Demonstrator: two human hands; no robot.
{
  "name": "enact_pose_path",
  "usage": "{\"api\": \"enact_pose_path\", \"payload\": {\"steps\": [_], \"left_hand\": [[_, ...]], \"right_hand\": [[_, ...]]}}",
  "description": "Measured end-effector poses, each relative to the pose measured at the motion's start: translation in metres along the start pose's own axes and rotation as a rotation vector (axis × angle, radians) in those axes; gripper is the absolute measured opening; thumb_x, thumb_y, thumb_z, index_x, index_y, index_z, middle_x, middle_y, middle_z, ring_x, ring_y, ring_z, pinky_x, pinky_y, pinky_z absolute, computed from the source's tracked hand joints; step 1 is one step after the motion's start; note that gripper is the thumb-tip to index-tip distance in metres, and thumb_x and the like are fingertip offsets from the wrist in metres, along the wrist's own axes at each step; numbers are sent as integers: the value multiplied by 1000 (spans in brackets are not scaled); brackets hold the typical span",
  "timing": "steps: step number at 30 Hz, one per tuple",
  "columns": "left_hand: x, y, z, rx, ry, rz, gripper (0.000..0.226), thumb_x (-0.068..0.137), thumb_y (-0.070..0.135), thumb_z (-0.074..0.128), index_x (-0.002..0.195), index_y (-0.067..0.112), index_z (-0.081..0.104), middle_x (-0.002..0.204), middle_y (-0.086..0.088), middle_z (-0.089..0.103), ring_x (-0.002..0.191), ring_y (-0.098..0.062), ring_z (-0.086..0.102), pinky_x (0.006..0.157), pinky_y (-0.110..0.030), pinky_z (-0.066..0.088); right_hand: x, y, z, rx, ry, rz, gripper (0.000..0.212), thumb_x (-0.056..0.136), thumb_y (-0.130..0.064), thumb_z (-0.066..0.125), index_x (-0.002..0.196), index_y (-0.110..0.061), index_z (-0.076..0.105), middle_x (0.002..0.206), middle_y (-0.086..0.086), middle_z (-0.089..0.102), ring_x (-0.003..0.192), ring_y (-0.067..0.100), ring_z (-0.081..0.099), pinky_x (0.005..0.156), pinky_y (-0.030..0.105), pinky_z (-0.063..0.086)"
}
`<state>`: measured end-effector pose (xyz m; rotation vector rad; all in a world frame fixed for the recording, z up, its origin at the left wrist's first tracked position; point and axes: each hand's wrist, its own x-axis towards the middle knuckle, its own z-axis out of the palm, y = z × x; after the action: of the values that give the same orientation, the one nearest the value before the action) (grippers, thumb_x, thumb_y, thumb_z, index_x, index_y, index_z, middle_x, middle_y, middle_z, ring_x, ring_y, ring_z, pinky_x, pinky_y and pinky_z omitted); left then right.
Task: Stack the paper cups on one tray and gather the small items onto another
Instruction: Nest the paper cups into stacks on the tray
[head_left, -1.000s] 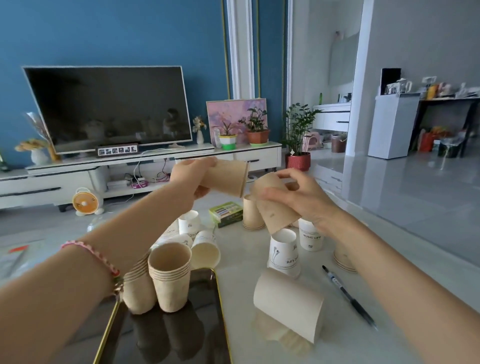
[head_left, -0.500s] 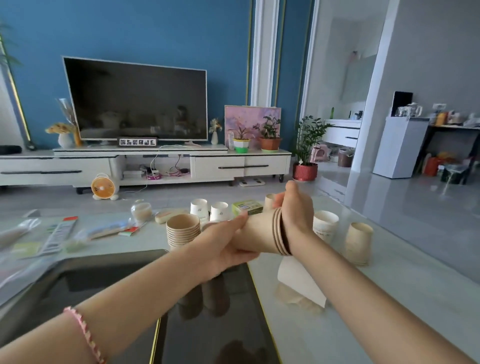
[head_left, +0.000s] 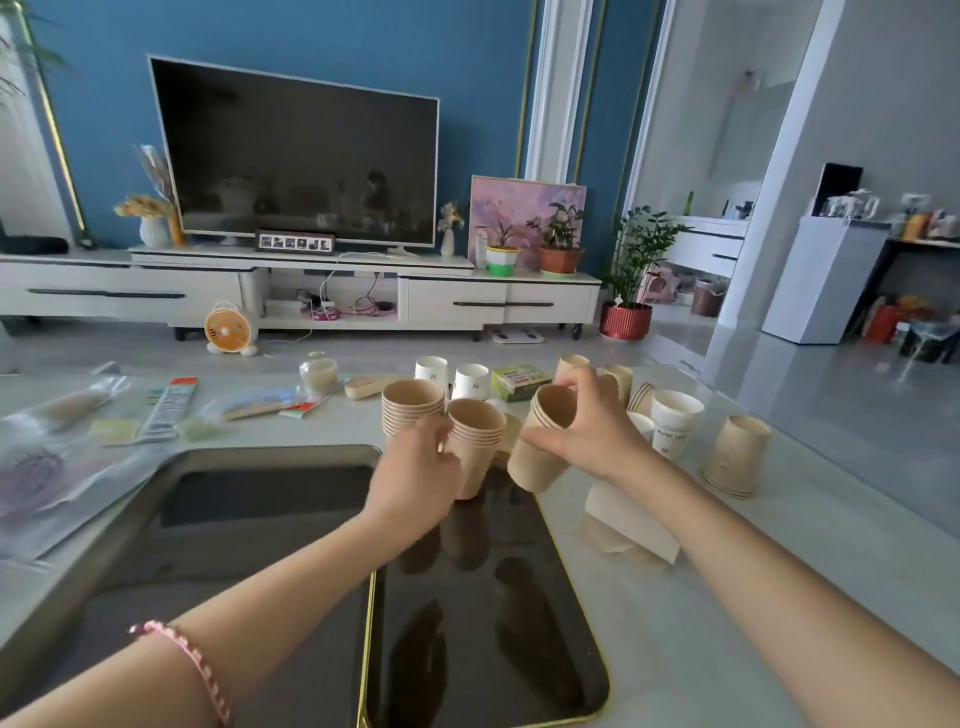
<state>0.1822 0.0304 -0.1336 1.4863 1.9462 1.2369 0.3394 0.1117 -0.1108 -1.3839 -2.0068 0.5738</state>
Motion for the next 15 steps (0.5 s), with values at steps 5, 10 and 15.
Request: {"api": "enact_pose_path", "payload": {"steps": [5,10,15], "left_hand": [[44,-36,-19,578,137,384,52,91,23,46,140,15,33,148,-4,32,139,-25,23,112,-34,17],[76,-47,-12,632,18,285,64,91,30,50,146,15,19,150,-7,32,143,-25,13,117,-38,4],[89,-51,-7,511,6,293,41,86,19,57,125,12,48,135,-9,50,131,-29,35,109,-39,27]], "right_hand": [[19,13,34,35,8,14,62,73,-34,76,125,-18,46,122,4,37,98,11,42,85,21,35],[34,26,61,53,43,8,57,75,-31,75,123,-17,49,121,4,44,111,19,51,90,26,40],[46,35,71,-6,8,-31,62,75,-33,75,128,-18,47,128,7,42,117,24,49,97,32,41]]}}
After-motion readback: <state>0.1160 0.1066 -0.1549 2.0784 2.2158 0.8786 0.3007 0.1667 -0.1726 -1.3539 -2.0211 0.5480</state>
